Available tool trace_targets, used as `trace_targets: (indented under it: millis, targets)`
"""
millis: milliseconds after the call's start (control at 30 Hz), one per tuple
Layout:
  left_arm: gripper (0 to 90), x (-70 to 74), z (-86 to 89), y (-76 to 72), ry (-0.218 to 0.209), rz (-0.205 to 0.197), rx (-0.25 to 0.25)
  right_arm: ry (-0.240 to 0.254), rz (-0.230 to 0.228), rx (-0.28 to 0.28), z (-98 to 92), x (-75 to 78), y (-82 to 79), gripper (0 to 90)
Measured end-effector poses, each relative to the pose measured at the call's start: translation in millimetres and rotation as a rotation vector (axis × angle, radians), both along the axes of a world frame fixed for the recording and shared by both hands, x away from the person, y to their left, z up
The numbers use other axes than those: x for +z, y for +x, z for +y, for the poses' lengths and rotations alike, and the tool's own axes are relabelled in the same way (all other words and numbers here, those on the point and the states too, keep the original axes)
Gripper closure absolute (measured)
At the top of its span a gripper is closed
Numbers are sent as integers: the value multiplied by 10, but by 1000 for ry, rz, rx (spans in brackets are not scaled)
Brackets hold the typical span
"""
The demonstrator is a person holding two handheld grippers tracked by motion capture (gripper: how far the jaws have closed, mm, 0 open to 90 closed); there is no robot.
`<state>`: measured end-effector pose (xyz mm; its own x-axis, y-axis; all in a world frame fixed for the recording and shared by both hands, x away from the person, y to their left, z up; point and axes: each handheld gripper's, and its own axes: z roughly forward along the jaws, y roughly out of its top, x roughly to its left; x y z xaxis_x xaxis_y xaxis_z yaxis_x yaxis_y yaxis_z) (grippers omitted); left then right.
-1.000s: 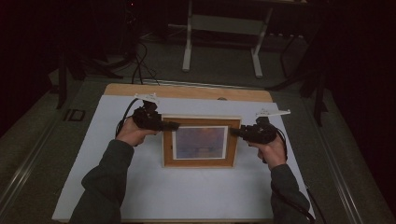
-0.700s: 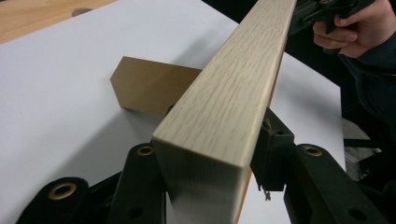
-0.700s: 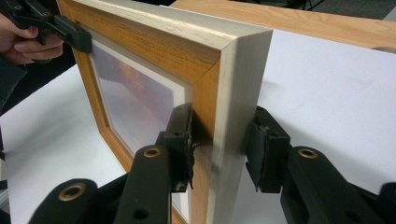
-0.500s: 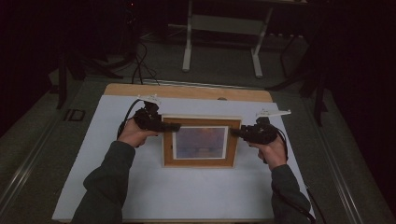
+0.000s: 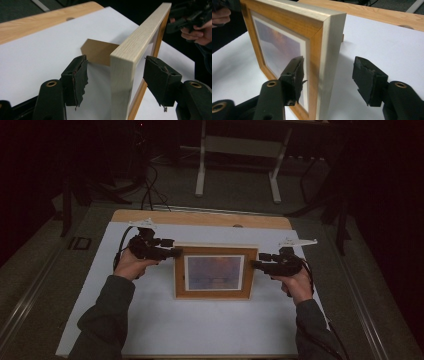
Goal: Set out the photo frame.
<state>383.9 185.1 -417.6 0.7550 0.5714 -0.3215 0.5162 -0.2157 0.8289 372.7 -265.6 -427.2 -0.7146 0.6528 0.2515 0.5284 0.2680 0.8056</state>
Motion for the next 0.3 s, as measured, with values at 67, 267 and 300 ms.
trace_targets:
  millis: [67, 267, 300]
  targets:
    - [364, 10, 87, -55, -5, -3, 39, -1, -5, -1, -52, 12, -49, 395]
    - [363, -30, 297, -363, 29, -27, 199, -15, 4, -59, -319, -83, -222, 374]
    - [356, -30, 297, -363, 29, -27, 199, -25, 10, -81, -377, -130, -256, 370]
